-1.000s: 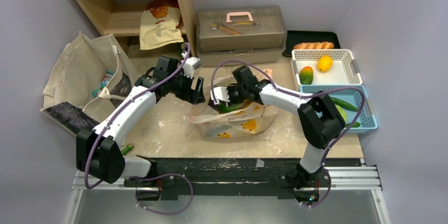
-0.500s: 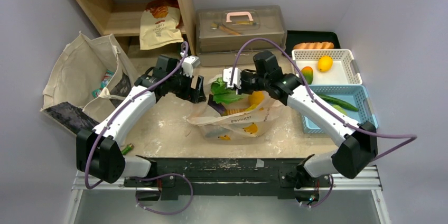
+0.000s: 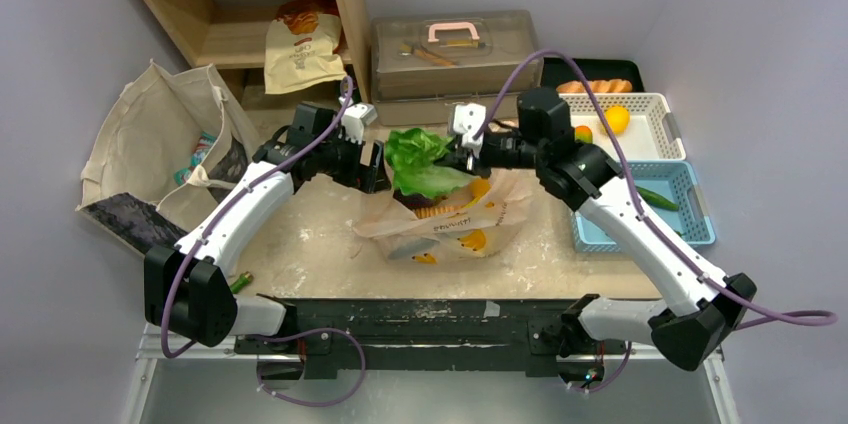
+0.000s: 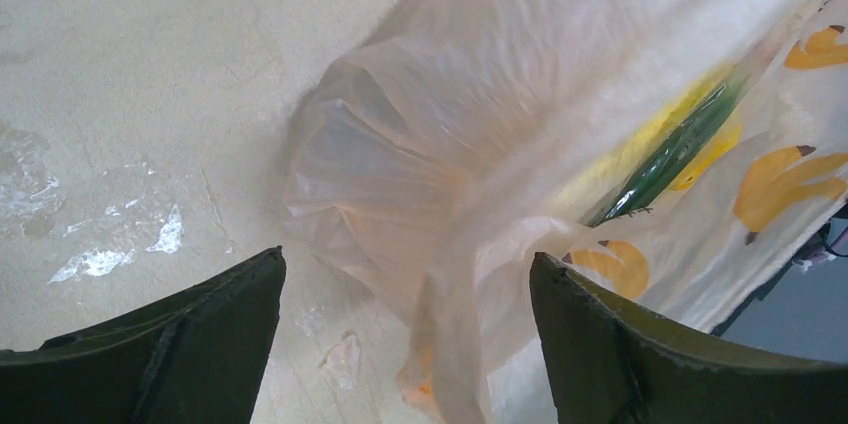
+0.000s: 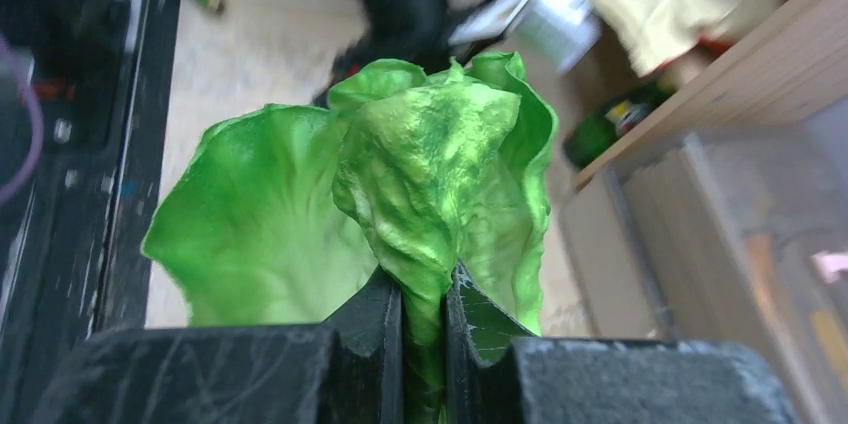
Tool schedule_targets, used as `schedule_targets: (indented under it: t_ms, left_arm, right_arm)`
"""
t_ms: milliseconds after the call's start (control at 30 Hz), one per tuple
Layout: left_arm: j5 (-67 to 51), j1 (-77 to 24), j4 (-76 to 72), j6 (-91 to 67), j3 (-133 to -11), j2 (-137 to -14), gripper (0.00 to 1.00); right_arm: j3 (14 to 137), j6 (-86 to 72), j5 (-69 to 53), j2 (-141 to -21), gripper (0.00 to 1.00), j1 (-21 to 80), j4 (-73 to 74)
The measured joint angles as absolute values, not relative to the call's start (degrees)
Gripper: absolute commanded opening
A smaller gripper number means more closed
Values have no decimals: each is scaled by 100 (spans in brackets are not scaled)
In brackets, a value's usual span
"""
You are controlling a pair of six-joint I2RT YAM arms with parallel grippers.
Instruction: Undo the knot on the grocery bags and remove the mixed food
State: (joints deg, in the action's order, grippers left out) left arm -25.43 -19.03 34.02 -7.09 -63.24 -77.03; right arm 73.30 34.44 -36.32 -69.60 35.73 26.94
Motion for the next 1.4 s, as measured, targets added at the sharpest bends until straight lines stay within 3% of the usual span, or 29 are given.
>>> schedule_targets:
  t_ms: [400, 500, 667, 1000, 1400]
  left_arm:
    - [-2617, -1903, 3393, -692, -6357, -7703, 89]
    - [-2641, -1903, 3391, -692, -6357, -7706, 89]
    - [-2681, -1903, 3369, -694, -6357, -7714, 89]
    - [-2689, -1903, 3350, -692, -6357, -7714, 89]
    - [-2759, -1903, 3347, -692, -6355, -7714, 90]
  right_arm:
    - [9491, 958, -3376, -7397, 0, 3391, 1238]
    - [9996, 484, -3297, -7465, 0, 2720, 1472]
    - [10516, -137, -2958, -7557, 0, 757, 2154]
    - [9561, -106, -2950, -6829, 0, -1612, 4174]
    - [7303, 1337, -2261, -6580, 0, -2265, 5575]
